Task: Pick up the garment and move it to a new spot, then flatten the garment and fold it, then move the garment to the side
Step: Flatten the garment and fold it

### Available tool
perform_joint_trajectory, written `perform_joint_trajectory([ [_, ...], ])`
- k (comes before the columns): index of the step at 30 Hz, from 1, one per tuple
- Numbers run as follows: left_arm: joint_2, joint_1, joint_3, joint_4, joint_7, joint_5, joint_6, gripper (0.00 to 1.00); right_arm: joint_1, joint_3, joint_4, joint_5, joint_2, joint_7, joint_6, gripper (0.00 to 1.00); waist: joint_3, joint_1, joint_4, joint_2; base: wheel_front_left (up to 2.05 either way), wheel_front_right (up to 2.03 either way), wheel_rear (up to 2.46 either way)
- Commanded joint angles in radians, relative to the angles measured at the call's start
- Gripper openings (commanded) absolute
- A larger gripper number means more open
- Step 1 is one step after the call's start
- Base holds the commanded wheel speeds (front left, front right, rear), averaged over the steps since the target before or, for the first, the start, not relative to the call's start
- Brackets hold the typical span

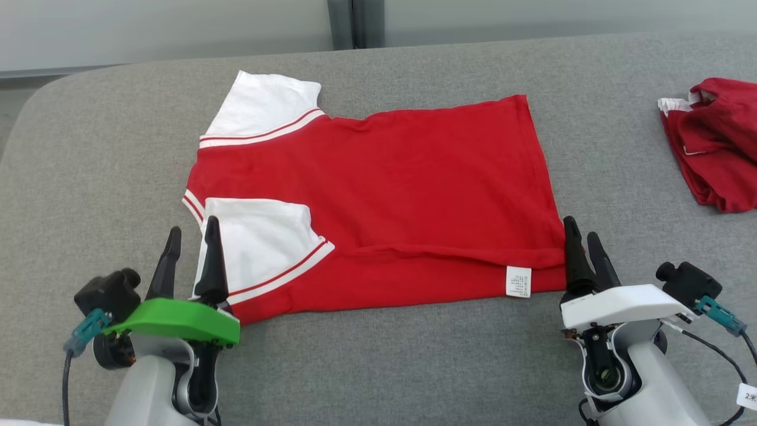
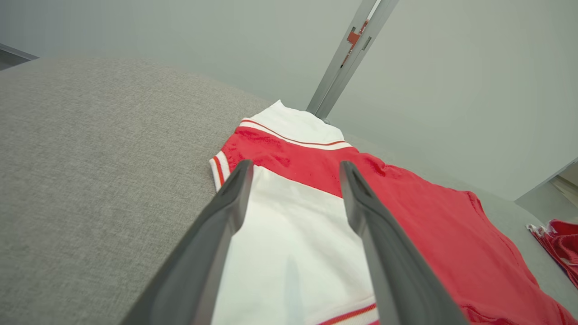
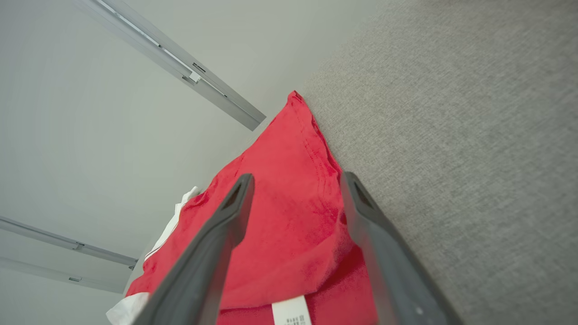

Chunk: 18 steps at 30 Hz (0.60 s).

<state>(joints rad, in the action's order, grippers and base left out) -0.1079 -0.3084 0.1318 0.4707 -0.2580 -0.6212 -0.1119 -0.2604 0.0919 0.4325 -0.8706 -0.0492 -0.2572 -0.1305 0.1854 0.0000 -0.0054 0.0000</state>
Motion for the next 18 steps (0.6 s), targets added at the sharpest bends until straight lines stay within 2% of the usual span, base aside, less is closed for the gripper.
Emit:
perform_joint_trajectory([
  [1, -0.002, 0.038, -0.011, -0.014, -0.006, -0.012, -0.002, 1.0, 0.017, -0.013, -0.017, 0.009, -0.003, -0.007, 0.0, 1.0, -0.022, 0.0, 0.011, 0.0, 0.0, 0.0, 0.0],
  [4, -0.013, 0.092, -0.024, -0.046, 0.003, -0.028, 0.008, 1.0, 0.036, -0.042, -0.053, 0.07, -0.003, -0.009, 0.0, 1.0, -0.04, 0.0, 0.014, 0.0, 0.0, 0.0, 0.0],
  [8, -0.034, 0.215, -0.042, -0.12, 0.075, -0.058, 0.042, 1.0, 0.098, -0.126, -0.139, 0.282, -0.003, -0.008, 0.0, 1.0, -0.068, 0.0, 0.023, 0.0, 0.0, 0.0, 0.0],
  [9, -0.038, 0.233, -0.041, -0.133, 0.093, -0.063, 0.05, 1.0, 0.106, -0.133, -0.15, 0.301, -0.002, -0.008, 0.0, 1.0, -0.07, 0.0, 0.024, 0.0, 0.0, 0.0, 0.0],
  [13, -0.041, 0.291, -0.029, -0.171, 0.184, -0.093, 0.072, 1.0, 0.138, -0.129, -0.174, 0.327, -0.002, -0.008, 0.0, 1.0, -0.073, 0.0, 0.023, 0.0, 0.0, 0.0, 0.0],
  [18, -0.03, 0.302, -0.024, -0.191, 0.247, -0.11, 0.106, 1.0, 0.139, -0.107, -0.183, 0.334, -0.002, -0.008, 0.0, 1.0, -0.054, 0.0, 0.01, 0.0, 0.0, 0.0, 0.0],
])
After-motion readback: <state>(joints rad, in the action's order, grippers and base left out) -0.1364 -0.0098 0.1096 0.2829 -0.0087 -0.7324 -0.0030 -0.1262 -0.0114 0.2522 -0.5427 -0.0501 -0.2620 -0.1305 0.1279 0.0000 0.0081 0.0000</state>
